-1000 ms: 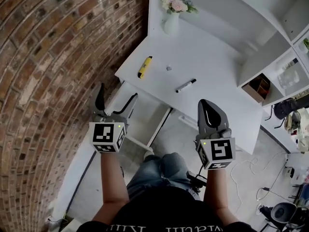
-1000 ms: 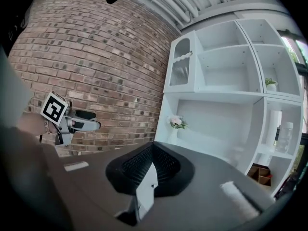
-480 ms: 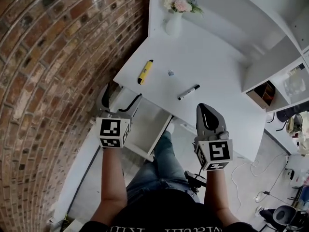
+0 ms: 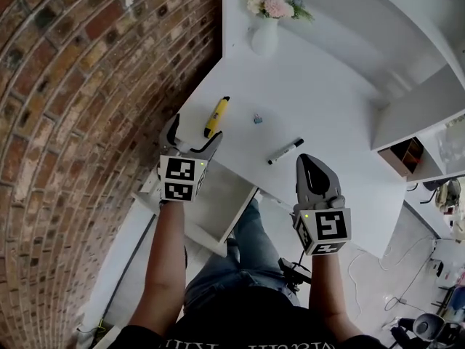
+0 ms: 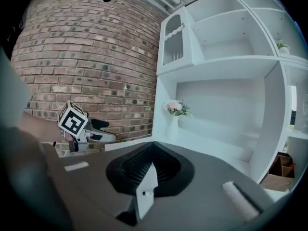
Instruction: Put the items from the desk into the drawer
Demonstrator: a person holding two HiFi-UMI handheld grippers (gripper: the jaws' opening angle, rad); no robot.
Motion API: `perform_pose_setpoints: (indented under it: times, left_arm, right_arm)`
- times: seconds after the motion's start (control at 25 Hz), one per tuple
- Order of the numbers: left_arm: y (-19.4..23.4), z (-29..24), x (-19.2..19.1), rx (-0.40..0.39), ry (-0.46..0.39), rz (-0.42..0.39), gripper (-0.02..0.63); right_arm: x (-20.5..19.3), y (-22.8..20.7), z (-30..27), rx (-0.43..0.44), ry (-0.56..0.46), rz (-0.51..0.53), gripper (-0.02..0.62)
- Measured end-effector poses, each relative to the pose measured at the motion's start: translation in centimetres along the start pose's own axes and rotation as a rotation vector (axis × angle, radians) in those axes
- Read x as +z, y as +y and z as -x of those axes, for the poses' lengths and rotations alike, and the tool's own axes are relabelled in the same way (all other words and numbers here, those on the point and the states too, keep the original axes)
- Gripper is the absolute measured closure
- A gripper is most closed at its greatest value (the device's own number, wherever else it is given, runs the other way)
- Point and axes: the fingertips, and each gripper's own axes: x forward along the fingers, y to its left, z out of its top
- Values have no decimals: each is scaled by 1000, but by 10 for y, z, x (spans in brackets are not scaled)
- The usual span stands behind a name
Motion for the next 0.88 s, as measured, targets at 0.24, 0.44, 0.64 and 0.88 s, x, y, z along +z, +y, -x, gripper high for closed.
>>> perform_pose_setpoints:
  times: [0.24,0.44,0.64,0.88]
  left_arm:
    - [-7,-54,-24,-49,98,18,155]
    - [-6,-88,-51,-60,218,30,192]
    - [-5,-115,-78,-75,328,48,266]
    - [-8,-133,-112,-81,502,117,384]
  right_arm:
    - [-15,-17,-23,19,37,-30,594]
    - [-24,-25,-37,34,58,-40,594]
    - [-38,-28,-44,55,77,-60,594]
    - [-55,-25,-43,80,99,-80,592]
